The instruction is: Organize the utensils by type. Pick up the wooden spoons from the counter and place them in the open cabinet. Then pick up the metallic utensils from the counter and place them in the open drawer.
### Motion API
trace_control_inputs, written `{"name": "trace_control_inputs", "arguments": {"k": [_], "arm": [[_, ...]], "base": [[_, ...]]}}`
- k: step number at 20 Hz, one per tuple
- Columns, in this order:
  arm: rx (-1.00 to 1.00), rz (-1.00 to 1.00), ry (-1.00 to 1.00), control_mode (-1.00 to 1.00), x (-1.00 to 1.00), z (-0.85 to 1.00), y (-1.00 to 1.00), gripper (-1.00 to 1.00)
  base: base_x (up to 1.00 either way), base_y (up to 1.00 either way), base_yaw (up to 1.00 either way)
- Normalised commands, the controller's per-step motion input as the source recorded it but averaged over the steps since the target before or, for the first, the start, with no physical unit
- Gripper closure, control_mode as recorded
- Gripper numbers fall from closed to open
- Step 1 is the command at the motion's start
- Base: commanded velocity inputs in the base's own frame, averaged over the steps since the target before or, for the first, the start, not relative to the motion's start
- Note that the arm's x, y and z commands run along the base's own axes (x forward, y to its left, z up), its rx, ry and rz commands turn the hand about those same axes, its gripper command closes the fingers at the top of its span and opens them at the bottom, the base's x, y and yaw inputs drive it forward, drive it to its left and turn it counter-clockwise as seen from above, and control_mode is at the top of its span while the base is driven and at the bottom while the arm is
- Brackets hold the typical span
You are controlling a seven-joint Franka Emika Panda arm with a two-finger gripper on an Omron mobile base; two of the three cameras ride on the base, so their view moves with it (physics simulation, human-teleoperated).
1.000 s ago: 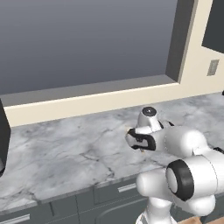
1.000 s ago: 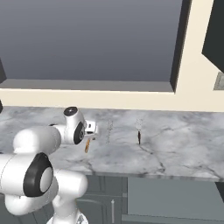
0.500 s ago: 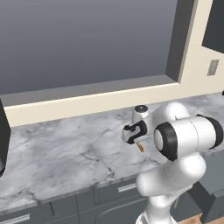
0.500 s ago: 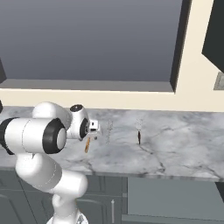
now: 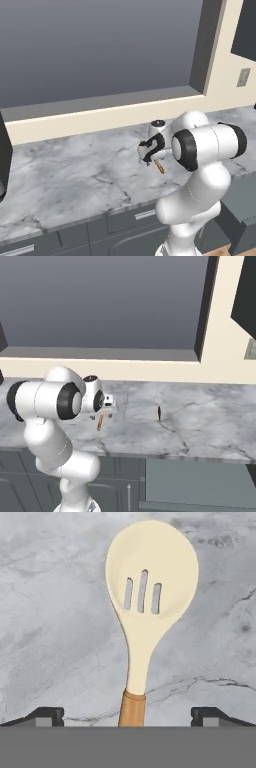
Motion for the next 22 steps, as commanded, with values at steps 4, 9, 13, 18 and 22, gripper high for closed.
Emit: {"name": "trace_control_inputs", "arguments": {"k": [4,9,13,18,22], "arm": [[-0.01,0.00,0.12,-1.00,0.06,-0.85,0.00,-1.00],[-0.02,0.00,0.06,-1.00,-0.01,-0.94,0.00,1.00],[0.00,0.00,0.02,-1.00,-0.13,-0.91,-0.05,1.00],[0.00,0.00,-0.01,-1.00,-0.18,-0.72,-0.10,1.00],[0.07,-0.04,-0.14,-1.00,-0.47,-0.40,-0.17,1.00]], "base": [[0.00,0.00,0.00],[0.00,0.00,0.00],[0.00,0.00,0.00],[0.00,0.00,0.00],[0.00,0.00,0.00]]}}
